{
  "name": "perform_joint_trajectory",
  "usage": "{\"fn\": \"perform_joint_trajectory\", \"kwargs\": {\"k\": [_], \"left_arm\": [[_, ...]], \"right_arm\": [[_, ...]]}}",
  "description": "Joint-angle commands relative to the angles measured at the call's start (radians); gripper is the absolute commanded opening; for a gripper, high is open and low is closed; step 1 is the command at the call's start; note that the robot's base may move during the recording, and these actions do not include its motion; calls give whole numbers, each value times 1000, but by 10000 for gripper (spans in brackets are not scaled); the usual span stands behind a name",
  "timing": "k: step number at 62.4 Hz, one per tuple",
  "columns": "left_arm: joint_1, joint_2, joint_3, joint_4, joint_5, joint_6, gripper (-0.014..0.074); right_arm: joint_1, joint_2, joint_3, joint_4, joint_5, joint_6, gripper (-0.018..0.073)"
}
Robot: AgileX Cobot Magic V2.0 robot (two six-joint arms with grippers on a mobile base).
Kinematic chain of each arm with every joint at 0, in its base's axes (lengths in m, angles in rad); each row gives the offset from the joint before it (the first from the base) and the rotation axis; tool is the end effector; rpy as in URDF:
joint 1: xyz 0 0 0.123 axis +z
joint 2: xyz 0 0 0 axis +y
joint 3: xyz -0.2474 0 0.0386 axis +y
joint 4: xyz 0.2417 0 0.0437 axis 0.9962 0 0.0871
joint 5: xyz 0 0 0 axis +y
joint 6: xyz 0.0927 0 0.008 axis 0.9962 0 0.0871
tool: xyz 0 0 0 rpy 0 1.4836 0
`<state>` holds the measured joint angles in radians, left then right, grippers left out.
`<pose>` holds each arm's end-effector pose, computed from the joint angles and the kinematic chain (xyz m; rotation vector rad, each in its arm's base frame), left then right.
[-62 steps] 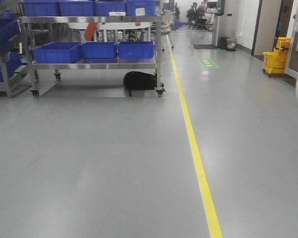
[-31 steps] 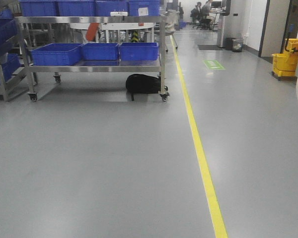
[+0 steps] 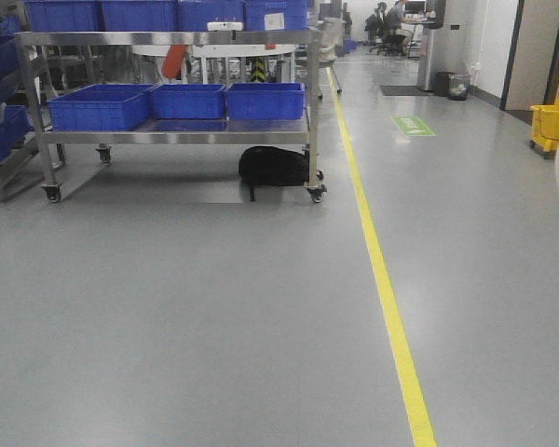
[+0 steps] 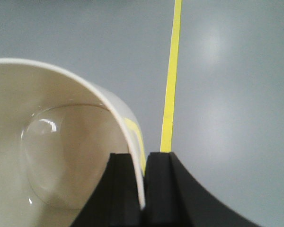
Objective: Move white bin to right shelf second layer
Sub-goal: 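Drive forward past the blue-bin racks carrying the bin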
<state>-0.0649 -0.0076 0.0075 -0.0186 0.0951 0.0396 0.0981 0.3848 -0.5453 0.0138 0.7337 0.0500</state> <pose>0.0869 -0.0058 0.2026 0.0692 1.5772 -0.0357 0.0985 0.0106 0.2899 -0.0447 2.0580 0.1076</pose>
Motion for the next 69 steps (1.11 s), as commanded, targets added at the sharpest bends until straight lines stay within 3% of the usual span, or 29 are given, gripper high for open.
{"fn": "perform_joint_trajectory", "kwargs": {"k": [1, 69], "left_arm": [[-4, -17, 27, -8, -80, -5, 85], [-4, -17, 27, -8, -80, -5, 85]], "right_arm": [[-5, 4, -30, 0, -93, -2, 55], [-5, 4, -30, 0, -93, -2, 55]]}}
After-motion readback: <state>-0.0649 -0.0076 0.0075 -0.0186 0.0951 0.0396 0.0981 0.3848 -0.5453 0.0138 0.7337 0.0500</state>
